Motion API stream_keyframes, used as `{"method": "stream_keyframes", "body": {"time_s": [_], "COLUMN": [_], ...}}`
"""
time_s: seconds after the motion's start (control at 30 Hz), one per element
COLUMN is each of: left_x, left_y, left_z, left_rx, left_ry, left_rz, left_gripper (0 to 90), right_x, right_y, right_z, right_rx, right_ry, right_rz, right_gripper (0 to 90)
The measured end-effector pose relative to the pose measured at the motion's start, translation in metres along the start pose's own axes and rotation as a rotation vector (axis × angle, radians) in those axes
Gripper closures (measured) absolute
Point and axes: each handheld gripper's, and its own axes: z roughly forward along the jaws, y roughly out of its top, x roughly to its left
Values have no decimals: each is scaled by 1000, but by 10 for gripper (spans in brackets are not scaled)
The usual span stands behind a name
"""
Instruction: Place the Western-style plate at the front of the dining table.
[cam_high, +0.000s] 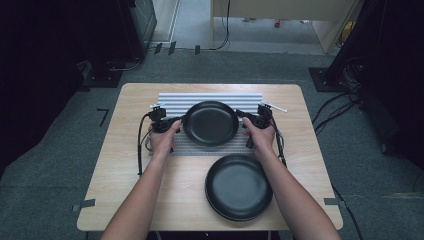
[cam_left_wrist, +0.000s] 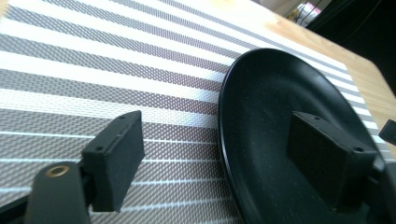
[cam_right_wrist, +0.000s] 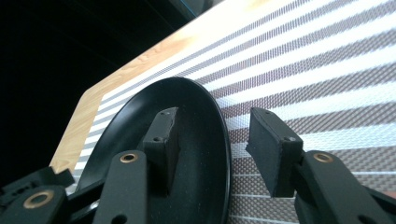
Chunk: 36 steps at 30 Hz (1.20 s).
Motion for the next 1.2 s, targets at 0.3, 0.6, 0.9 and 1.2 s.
{"method": "stream_keyframes", "body": {"time_s": [0.3, 0.6, 0.9, 1.2], "left_x": [-3, 2, 11, 21], "left_y": [-9, -18, -29, -46], "left_z": [-34, -63, -88, -114], "left_rx": [18, -1, -13, -15], "left_ry": [6, -3, 12, 26], "left_rz": [137, 181, 201, 241], "left_gripper": [135, 131, 131, 131], "right_x": [5, 4, -1, -9], "right_y": [13, 13, 3, -14], "right_z": [-40, -82, -112, -143], "right_rx": [-13, -6, 9, 31], "right_ry": [-11, 3, 11, 13], "right_rz": [-150, -216, -266, -332], "right_gripper": [407, 345, 328, 302]}}
